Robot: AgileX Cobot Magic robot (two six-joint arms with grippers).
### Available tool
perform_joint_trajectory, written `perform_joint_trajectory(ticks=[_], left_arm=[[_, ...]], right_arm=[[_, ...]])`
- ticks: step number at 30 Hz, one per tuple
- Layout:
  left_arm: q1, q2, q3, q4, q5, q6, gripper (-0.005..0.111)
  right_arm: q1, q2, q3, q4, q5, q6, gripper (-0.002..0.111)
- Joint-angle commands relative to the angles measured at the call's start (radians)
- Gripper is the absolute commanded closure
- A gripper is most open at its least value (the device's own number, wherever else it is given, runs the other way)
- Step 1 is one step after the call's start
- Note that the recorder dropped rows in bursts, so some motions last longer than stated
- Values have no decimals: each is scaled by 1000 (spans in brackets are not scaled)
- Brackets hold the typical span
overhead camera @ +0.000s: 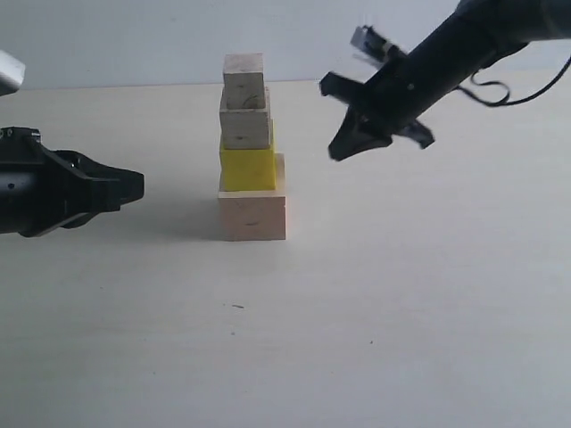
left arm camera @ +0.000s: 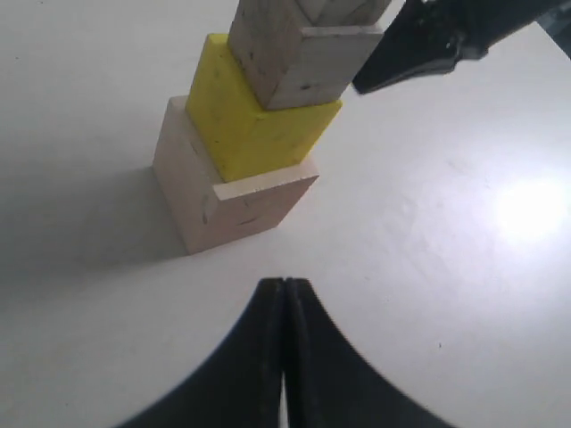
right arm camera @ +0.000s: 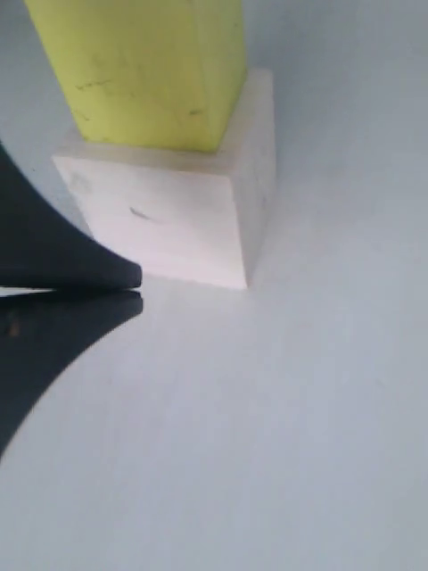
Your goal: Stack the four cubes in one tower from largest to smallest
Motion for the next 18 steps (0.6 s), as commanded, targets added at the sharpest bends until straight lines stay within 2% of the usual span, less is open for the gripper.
perform_joint_trajectory(ticks=[1, 5, 10, 16, 18], left_arm=[[2, -32, 2, -2, 41, 1, 107], [2, -64, 0, -2, 106, 1, 107], [2, -112, -44, -2, 195, 7, 107], [47, -147, -181, -2, 214, 97, 107], [72, -162, -259, -2, 258, 156, 107]], right_arm=[[-101, -156, 2, -94, -66, -15, 108], [-141, -328, 2, -166, -126, -30, 108], [-148, -609, 83, -173, -288, -87, 108], [-148, -929, 182, -246, -418, -123, 108], [-148, -1051, 190, -307, -441, -120, 108]])
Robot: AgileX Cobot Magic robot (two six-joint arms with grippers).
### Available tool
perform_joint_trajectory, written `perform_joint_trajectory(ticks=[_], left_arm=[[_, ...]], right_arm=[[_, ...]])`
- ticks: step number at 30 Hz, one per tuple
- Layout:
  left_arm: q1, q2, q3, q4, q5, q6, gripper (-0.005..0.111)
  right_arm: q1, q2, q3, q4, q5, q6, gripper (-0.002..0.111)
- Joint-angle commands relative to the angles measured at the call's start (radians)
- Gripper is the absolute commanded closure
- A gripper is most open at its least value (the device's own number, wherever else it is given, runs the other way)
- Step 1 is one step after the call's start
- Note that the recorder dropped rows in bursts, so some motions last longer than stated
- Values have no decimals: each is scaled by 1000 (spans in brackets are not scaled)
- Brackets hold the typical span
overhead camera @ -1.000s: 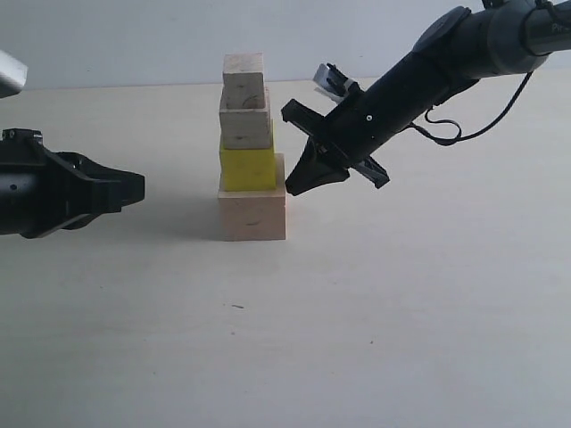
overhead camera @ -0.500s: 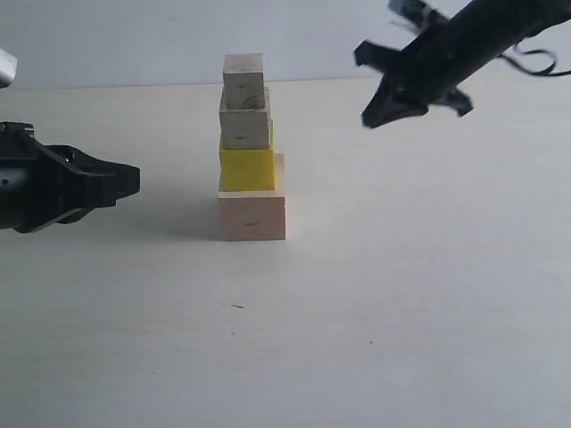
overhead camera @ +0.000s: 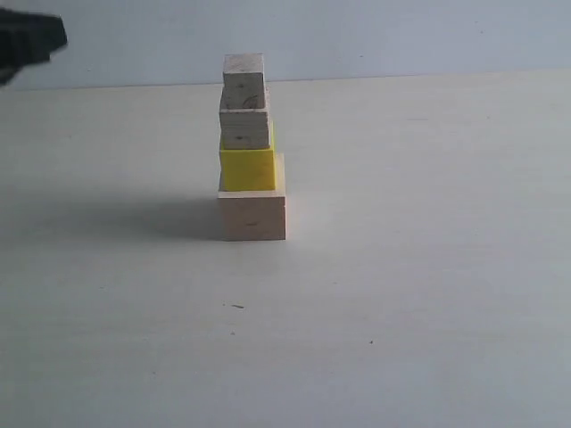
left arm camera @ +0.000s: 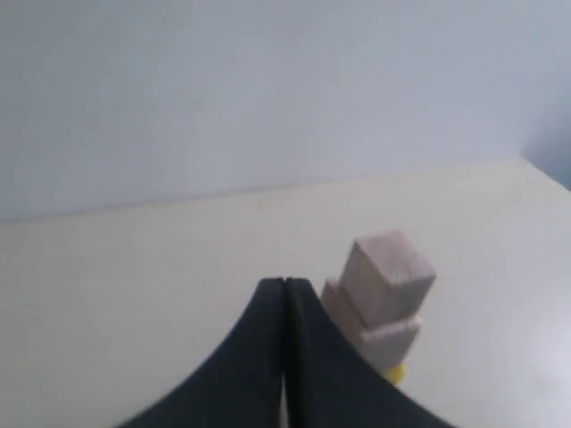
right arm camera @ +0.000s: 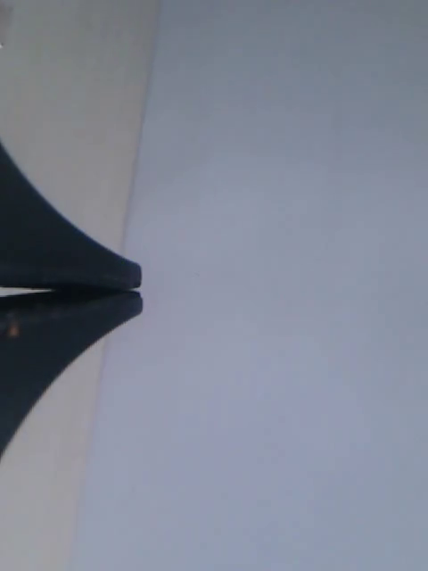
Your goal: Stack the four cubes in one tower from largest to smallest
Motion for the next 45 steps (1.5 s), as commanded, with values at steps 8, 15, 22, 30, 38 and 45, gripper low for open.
perform_joint_trajectory(ticks=[8, 15, 22, 30, 38, 45], left_arm=[[29, -272, -273, -2, 336, 424, 107], [29, -495, -164, -571, 514, 1080, 107], [29, -644, -22, -727, 508, 1126, 107], [29, -788, 192, -841, 509, 1126, 107], [29, -803, 260, -915, 474, 1121, 107], [29, -803, 260, -915, 442, 1121, 107]], right_arm=[[5, -512, 32, -167, -61, -16, 108], [5, -739, 305, -183, -216, -20, 108], [5, -856, 513, -104, -277, -91, 108], [5, -978, 645, -22, -250, -151, 108], [5, -1008, 668, -16, -241, -107, 108], [5, -1031, 668, -16, -241, -106, 108]])
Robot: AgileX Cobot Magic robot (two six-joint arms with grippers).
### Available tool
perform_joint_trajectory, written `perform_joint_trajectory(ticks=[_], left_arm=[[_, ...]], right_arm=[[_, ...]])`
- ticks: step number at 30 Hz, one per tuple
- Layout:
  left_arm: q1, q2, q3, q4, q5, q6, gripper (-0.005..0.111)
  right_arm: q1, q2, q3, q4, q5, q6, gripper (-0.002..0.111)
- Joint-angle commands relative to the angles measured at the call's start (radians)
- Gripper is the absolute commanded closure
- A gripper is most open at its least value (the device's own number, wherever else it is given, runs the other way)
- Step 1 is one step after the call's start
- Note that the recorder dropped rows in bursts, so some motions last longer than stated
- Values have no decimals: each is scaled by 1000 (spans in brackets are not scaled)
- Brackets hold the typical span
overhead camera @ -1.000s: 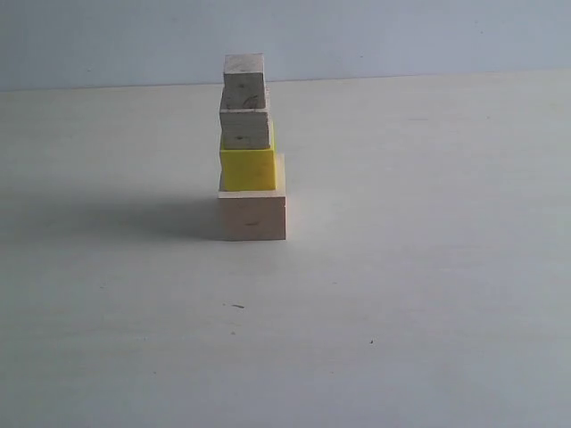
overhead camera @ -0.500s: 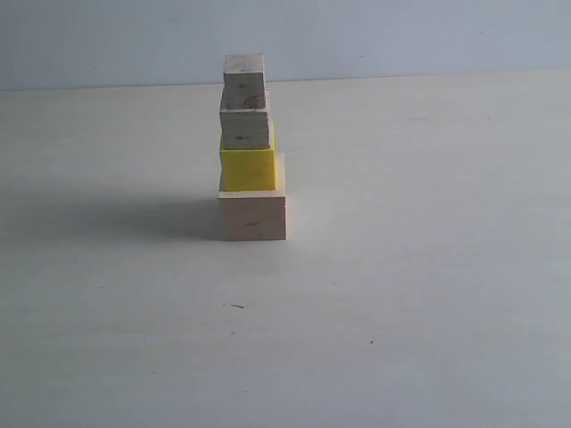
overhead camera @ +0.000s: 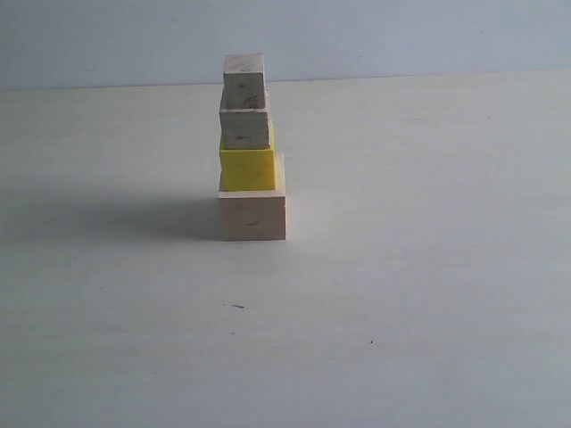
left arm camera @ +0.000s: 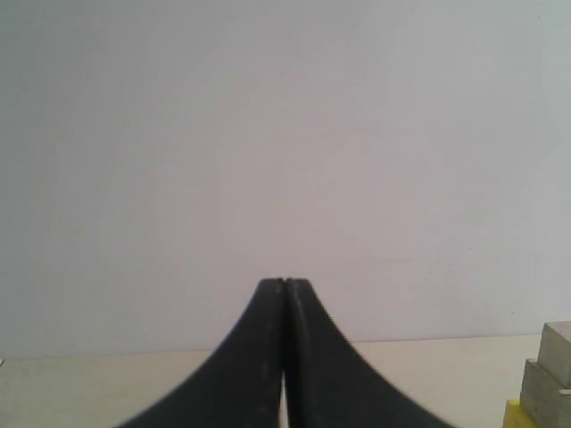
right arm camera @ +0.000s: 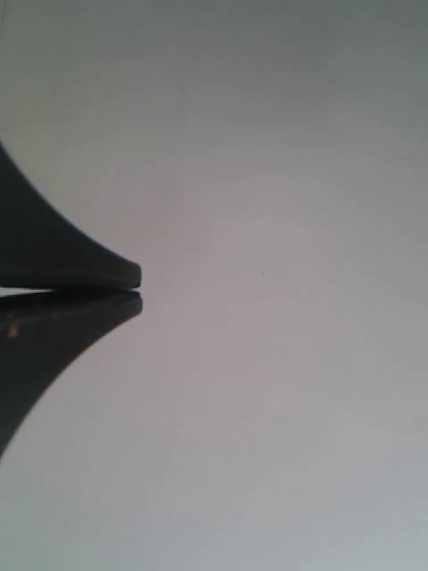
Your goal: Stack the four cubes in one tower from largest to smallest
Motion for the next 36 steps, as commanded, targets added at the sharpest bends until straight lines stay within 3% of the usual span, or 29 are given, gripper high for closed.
perform_joint_trajectory(ticks=[1, 23, 26, 28, 31, 33, 36], left_arm=[[5, -4, 3, -6, -16, 0, 107], [12, -11, 3, -4, -14, 0, 107], [178, -67, 3, -132, -20, -42, 107], [316, -114, 3, -318, 17, -85, 107], [484, -165, 3, -496, 146, -78, 107], [527, -169, 3, -550, 227, -78, 107], [529, -169, 3, -619, 268, -74, 107]], right_arm=[[1, -24, 6, 2, 3, 8, 108], [1, -26, 6, 6, 3, 15, 108], [1, -26, 6, 6, 3, 15, 108], [1, -26, 6, 6, 3, 15, 108], [1, -26, 6, 6, 3, 15, 108], [1, -26, 6, 6, 3, 15, 108], [1, -26, 6, 6, 3, 15, 108]])
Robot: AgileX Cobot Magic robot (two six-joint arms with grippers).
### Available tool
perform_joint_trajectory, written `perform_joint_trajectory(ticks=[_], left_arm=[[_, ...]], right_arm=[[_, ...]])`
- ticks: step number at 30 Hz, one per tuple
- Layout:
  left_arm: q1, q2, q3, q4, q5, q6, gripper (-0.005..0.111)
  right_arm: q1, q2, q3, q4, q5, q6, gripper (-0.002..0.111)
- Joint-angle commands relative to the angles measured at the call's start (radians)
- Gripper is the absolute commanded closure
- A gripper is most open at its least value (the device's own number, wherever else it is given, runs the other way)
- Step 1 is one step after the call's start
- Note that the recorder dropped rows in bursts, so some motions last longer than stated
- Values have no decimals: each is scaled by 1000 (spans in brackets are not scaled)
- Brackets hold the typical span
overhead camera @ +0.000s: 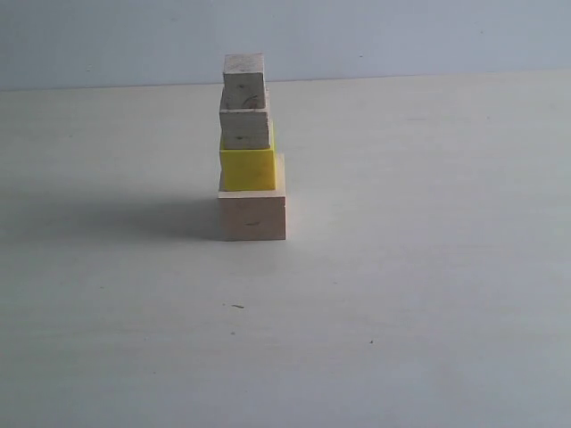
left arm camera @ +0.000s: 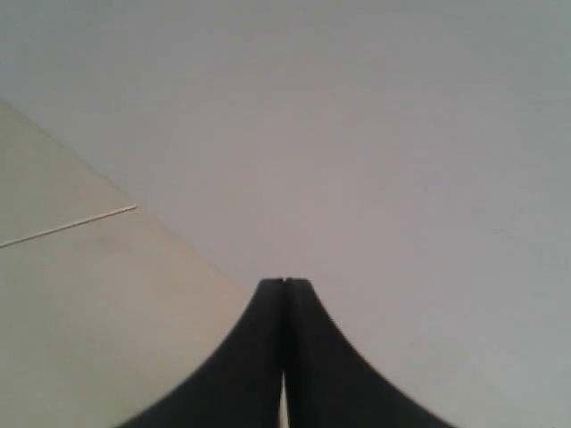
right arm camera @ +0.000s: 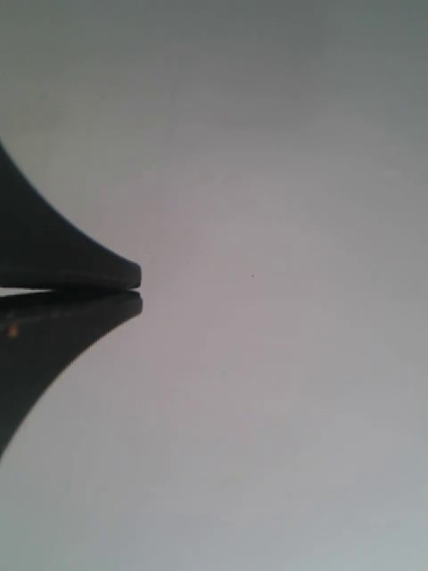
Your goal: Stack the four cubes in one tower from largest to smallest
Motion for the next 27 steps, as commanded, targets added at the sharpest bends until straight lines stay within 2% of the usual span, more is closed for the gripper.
perform_joint_trajectory(ticks=[1, 3, 11, 18, 27], left_arm=[[11, -7, 3, -122, 65, 8, 107], [11, -7, 10, -192, 56, 71, 107], [11, -38, 178, -478, -131, 565, 107], [4, -71, 331, -480, -256, 792, 107], [-118, -71, 414, -471, -256, 978, 107]], right_arm=[[1, -4, 6, 1, 1, 3, 108], [1, -4, 6, 1, 1, 3, 108], [1, -4, 6, 1, 1, 3, 108], [1, -4, 6, 1, 1, 3, 108], [1, -4, 6, 1, 1, 3, 108]])
